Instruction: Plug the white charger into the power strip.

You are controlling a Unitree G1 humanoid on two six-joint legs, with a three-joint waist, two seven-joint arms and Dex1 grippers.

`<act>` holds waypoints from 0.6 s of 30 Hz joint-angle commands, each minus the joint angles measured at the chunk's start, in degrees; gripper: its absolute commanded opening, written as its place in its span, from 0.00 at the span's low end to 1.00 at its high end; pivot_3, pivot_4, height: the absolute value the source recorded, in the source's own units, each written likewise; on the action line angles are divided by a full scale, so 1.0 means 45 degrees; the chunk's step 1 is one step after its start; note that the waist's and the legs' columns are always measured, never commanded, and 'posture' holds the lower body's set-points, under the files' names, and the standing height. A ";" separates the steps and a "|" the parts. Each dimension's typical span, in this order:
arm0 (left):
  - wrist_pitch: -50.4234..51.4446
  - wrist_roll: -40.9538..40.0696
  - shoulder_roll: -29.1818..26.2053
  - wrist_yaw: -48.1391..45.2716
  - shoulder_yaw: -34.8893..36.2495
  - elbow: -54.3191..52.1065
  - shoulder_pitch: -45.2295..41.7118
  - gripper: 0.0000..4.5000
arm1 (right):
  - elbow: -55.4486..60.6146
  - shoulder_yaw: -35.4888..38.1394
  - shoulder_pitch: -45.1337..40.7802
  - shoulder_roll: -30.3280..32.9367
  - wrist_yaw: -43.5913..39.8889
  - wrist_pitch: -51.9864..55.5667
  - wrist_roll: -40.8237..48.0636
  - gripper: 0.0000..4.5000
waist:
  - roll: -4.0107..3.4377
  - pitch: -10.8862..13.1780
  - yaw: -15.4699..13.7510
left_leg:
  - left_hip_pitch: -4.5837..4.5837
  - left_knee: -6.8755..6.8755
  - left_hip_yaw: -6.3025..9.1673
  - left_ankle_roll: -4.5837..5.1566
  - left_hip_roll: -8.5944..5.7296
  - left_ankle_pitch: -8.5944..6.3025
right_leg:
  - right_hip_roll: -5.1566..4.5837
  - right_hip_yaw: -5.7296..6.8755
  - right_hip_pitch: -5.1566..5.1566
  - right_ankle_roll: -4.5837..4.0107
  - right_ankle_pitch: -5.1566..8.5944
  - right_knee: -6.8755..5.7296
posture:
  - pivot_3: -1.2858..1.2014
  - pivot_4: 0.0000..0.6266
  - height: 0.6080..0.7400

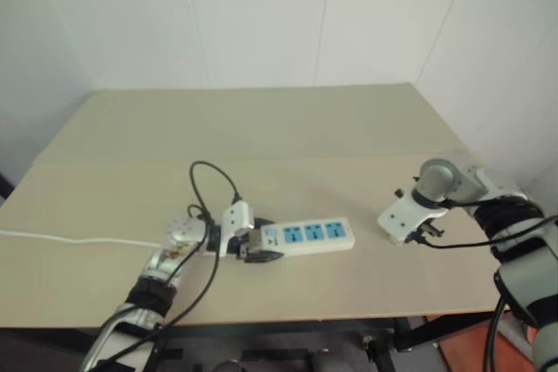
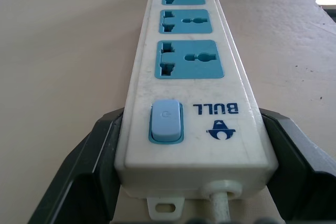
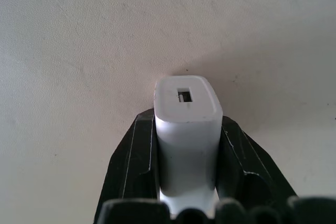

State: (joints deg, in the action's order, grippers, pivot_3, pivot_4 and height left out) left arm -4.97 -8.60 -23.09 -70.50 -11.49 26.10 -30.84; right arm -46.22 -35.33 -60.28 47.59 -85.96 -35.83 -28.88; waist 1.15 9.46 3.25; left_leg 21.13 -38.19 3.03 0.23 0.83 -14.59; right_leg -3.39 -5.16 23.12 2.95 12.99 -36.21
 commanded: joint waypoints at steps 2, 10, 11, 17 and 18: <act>-0.0051 0.0418 -0.0286 0.0045 -0.0155 0.0360 -0.0149 0.73 | 0.1373 0.1304 0.0912 0.0106 -0.0261 0.1310 0.1639 0.25 | 0.0000 0.0000 0.0022 | 0.0001 0.0001 0.0003 0.0000 0.0000 0.0000 | 0.0000 0.0000 0.0000 0.0000 0.0000 0.0001 | 0.52 0.24 1.00; -0.0268 0.0525 -0.0179 0.0026 -0.0314 0.0969 -0.0490 0.73 | 0.5605 0.4632 0.3254 0.0446 -0.1005 0.6763 0.6553 0.25 | -0.0001 0.0001 0.0008 | 0.0005 0.0001 0.0010 0.0001 -0.0002 0.0000 | -0.0002 -0.0001 -0.0001 0.0000 0.0000 -0.0006 | 0.52 0.24 1.00; -0.0303 0.0524 -0.0168 0.0013 -0.0333 0.1054 -0.0517 0.73 | 0.6001 0.4824 0.3377 0.0421 -0.0881 0.7380 0.6877 0.25 | -0.0001 0.0001 0.0003 | 0.0005 0.0001 0.0009 0.0000 -0.0003 0.0000 | -0.0002 -0.0004 0.0001 0.0000 -0.0001 -0.0007 | 0.52 0.24 1.00; -0.0733 0.0708 -0.0101 -0.0333 -0.0755 0.1556 -0.0633 0.73 | 0.8110 0.7211 0.3994 -0.1102 0.0695 1.1887 1.0832 0.25 | 0.0001 0.0000 -0.0032 | 0.0006 0.0005 0.0017 0.0002 0.0000 -0.0001 | 0.0002 0.0003 -0.0004 0.0000 -0.0001 0.0004 | 0.52 0.24 1.00; -0.0800 0.0735 -0.0072 -0.0305 -0.0795 0.1589 -0.0631 0.73 | 0.8475 0.7447 0.4075 -0.1382 0.1066 1.2869 1.1363 0.25 | 0.0001 0.0000 -0.0054 | 0.0006 0.0007 0.0020 0.0003 -0.0001 -0.0002 | 0.0001 0.0002 -0.0005 -0.0001 0.0000 0.0002 | 0.52 0.24 1.00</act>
State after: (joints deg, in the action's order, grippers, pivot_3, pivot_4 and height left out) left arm -8.68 -8.32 -23.02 -71.80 -13.37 31.40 -34.19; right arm -11.67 -4.96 -41.95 42.04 -83.53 15.72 16.88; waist 1.15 9.46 3.01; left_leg 21.17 -38.16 3.13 0.25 0.83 -14.60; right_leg -3.39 -5.15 23.10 2.95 12.99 -36.22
